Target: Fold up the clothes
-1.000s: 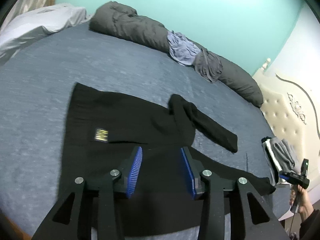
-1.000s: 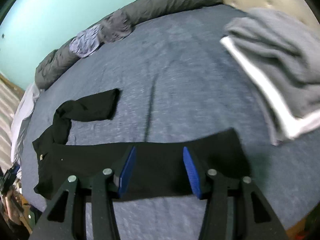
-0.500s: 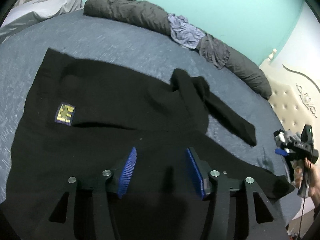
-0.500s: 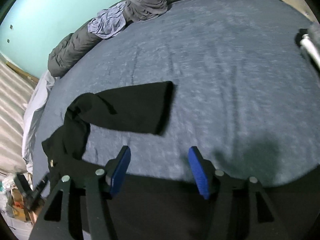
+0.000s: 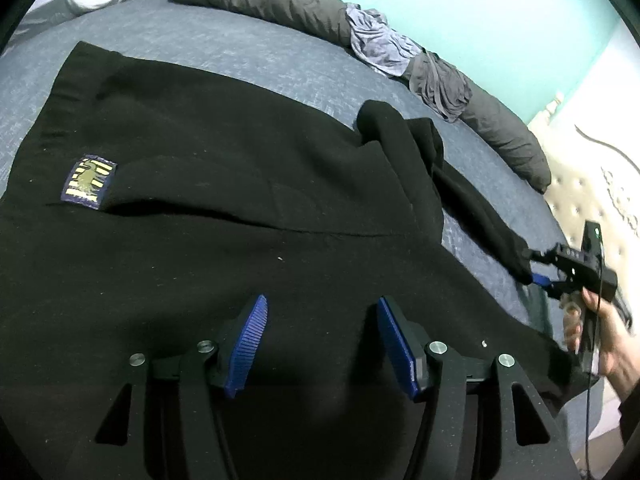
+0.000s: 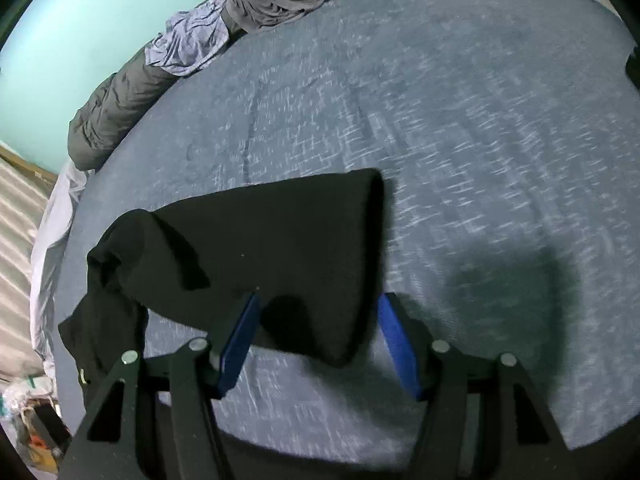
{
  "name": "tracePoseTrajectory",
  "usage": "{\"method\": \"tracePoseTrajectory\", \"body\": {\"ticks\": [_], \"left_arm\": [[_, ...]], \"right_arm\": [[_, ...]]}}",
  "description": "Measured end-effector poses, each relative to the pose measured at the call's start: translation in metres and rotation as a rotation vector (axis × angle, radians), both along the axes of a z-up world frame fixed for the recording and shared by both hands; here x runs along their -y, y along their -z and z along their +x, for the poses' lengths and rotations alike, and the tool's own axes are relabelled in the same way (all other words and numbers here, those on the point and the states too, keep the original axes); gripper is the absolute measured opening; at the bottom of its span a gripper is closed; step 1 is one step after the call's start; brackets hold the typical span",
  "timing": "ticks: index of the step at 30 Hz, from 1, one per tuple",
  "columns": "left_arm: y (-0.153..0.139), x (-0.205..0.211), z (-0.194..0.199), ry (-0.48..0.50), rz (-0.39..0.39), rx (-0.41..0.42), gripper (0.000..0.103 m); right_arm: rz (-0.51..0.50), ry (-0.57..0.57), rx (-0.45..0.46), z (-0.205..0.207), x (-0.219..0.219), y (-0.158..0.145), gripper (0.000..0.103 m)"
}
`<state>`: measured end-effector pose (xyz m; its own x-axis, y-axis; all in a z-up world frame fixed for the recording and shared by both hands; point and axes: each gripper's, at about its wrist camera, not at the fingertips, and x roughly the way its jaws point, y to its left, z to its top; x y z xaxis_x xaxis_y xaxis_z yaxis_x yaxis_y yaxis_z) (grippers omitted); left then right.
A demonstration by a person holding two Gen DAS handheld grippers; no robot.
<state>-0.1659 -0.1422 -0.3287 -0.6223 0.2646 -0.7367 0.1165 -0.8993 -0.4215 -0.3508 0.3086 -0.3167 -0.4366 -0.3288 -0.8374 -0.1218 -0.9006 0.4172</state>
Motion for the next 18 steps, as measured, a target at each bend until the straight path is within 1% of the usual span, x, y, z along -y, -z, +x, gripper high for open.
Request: {"method": "tracePoseTrajectory", "body": {"ticks": [1,2,3,4,5,6,10,12,15,18], "left_arm": [[0.001,-0.001,0.000,0.003,0.000,0.000,0.063],[0.002,0.000,0.000,0.005,0.002,-0.002,0.063],[0.002,0.000,0.001,0.007,0.004,-0.005,0.063],[0.002,-0.001,0.001,0.009,0.004,-0.006,0.063],[0.003,-0.001,0.002,0.013,-0.001,-0.007,0.064],[0.003,-0.002,0.002,0.017,-0.006,-0.008,0.064],[0.002,-0.004,0.002,0.026,-0.011,-0.012,0.066],[0.001,-0.003,0.002,0.026,-0.002,-0.014,0.066],[0.001,-0.002,0.003,0.026,0.002,-0.014,0.066],[0.001,-0.002,0.004,0.029,0.004,-0.015,0.066]], "right_arm": [[0.004,0.001,0.007,-0.003,0.002,0.003,0.062],[0.021,0.000,0.014,-0.004,0.005,0.006,0.059],[0.038,-0.005,0.014,-0.005,0.008,0.007,0.045],[0.049,-0.016,0.008,-0.005,0.010,0.007,0.038],[0.055,-0.028,0.001,-0.005,0.011,0.007,0.022],[0.056,-0.040,-0.007,-0.004,0.012,0.005,0.014],[0.075,-0.085,-0.056,0.004,0.013,-0.015,0.010],[0.092,-0.095,-0.098,0.011,0.007,-0.035,0.009],[0.144,-0.062,-0.155,0.023,-0.019,-0.067,0.008],[0.203,0.010,-0.190,0.037,-0.060,-0.095,0.008]]}}
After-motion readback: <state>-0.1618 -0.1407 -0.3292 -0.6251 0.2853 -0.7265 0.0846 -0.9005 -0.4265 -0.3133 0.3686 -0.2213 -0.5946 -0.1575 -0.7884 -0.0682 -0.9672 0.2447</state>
